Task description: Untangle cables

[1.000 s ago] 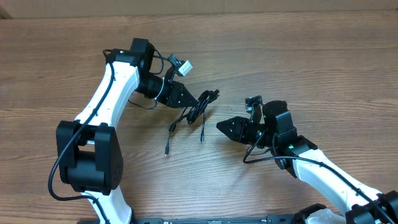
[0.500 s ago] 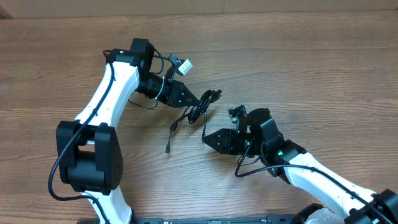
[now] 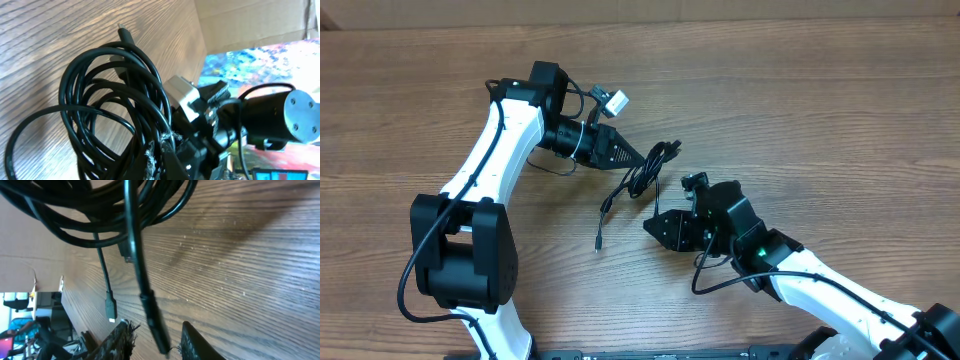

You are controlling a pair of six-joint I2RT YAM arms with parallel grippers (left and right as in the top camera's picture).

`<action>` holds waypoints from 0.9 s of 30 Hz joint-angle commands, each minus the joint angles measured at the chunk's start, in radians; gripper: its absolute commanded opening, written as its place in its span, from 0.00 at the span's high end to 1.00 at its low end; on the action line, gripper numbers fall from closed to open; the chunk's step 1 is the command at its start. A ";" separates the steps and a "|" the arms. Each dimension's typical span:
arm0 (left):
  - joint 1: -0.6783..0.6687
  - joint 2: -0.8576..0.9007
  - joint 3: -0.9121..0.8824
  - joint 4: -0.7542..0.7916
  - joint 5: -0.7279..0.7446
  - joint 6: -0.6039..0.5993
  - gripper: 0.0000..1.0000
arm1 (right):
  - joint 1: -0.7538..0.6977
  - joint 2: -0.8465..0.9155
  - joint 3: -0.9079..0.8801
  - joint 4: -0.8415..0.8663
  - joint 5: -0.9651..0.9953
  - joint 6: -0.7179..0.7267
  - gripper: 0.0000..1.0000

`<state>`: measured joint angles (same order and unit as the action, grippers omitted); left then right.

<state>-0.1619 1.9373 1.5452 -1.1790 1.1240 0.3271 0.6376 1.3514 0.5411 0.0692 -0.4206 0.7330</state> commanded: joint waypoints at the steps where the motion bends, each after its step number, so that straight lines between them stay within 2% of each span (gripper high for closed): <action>1: 0.000 -0.028 0.001 0.000 0.071 -0.021 0.96 | 0.015 0.000 0.014 0.016 0.047 -0.002 0.73; 7: -0.001 -0.028 0.001 0.001 0.071 -0.019 0.96 | 0.015 0.000 0.015 0.018 0.055 -0.002 0.96; 11: -0.002 -0.028 0.001 0.001 0.071 0.000 0.96 | 0.014 0.000 0.015 0.036 0.054 -0.001 0.96; 22: -0.003 -0.028 0.001 -0.074 0.083 0.150 0.96 | -0.050 0.000 0.016 0.109 -0.030 -0.002 0.96; 27: -0.003 -0.028 0.001 -0.090 0.123 0.157 0.96 | -0.079 0.000 0.016 0.116 -0.030 -0.002 0.96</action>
<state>-0.1619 1.9373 1.5452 -1.2613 1.1679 0.4343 0.5732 1.3514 0.5411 0.1722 -0.4454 0.7334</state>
